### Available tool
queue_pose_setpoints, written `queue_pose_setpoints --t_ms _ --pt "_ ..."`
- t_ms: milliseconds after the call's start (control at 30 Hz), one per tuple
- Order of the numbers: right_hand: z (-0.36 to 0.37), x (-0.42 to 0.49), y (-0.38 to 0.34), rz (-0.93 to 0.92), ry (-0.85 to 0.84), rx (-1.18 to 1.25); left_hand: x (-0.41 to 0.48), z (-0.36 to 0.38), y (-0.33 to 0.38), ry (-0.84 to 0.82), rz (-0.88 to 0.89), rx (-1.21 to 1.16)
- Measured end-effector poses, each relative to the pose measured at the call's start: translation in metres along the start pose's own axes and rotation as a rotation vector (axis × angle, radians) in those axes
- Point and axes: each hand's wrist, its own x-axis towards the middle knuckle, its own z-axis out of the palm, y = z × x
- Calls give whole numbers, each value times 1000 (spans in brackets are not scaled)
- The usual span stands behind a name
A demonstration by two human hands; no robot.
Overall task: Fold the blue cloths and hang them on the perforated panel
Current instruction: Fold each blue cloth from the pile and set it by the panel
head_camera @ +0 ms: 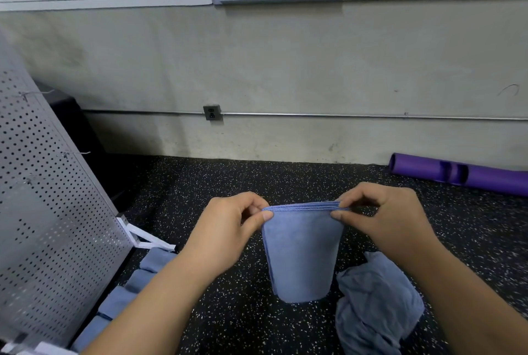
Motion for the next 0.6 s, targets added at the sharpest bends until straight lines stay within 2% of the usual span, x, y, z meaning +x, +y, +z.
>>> queue_pose_setpoints --t_ms 167,233,300,367,467,567,600 --pt "-1 2 3 9 -14 51 1 -1 3 43 -7 -30" --pt "-2 3 4 39 -70 61 1 -1 5 70 -11 -63" --pt "-3 4 3 84 -148 218 2 -1 3 107 -41 -94" --pt "-2 5 4 124 -143 338 3 -2 3 124 -80 -140" --pt "1 4 5 126 -76 226 3 0 8 79 -88 -215" --pt "5 1 -1 158 -201 372 3 4 6 92 -112 -108" --pt "7 1 1 165 -185 404 3 4 5 85 -119 -88"
